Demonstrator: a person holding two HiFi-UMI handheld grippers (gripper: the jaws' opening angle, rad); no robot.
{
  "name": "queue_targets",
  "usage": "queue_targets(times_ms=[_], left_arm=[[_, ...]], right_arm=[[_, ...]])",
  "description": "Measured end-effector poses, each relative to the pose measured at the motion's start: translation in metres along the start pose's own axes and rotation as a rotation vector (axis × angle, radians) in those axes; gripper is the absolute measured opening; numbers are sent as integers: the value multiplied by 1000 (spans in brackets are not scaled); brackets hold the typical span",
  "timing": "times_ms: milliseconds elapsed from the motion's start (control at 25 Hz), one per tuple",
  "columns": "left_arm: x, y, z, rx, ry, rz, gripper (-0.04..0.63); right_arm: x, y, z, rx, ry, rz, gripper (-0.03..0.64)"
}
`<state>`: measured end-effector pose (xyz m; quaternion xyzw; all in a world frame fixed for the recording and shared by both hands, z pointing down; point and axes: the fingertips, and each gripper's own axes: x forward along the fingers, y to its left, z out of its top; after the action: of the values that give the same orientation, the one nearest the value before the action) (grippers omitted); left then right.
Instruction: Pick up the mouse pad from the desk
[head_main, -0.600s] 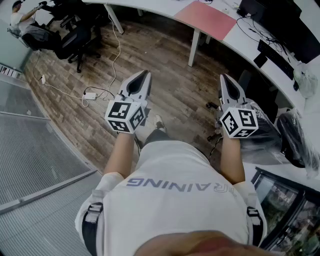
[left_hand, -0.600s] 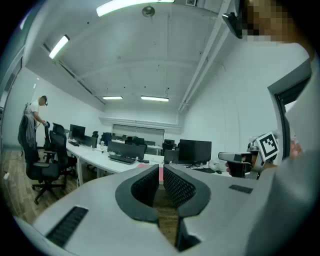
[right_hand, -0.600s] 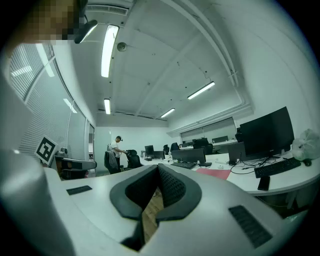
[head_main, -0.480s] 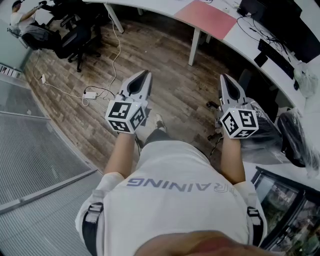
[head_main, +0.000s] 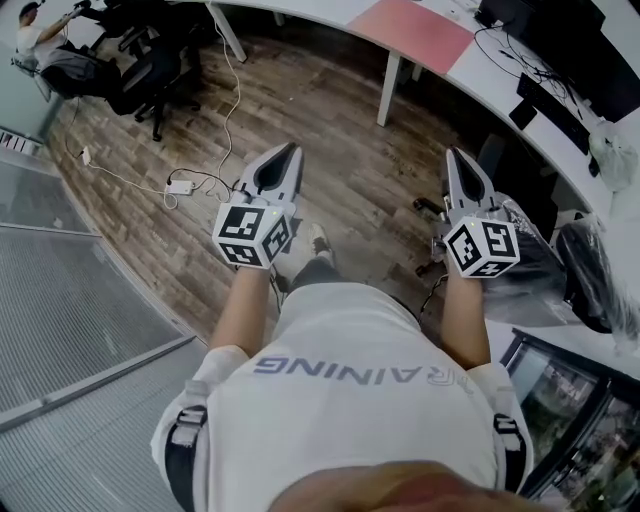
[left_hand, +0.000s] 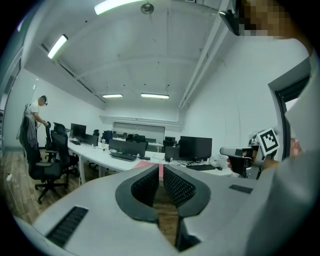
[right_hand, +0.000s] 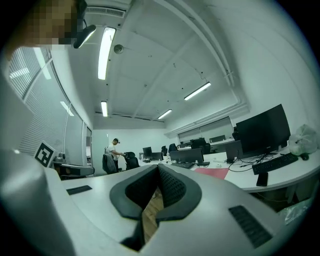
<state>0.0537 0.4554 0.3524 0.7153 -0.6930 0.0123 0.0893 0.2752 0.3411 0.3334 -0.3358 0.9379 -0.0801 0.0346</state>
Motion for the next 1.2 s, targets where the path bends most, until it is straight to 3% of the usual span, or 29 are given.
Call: queue_targets(times_ms=[280, 640, 1200], left_arm=[[4, 7, -2, 0, 7, 10, 52], [35, 52, 2, -21, 18, 9, 52], [104, 178, 30, -65, -5, -5, 52]], right_arm=[[11, -2, -5, 24, 1, 8, 23], [58, -11, -14, 43, 36, -23, 23], [193, 1, -2, -11, 73, -69, 23]])
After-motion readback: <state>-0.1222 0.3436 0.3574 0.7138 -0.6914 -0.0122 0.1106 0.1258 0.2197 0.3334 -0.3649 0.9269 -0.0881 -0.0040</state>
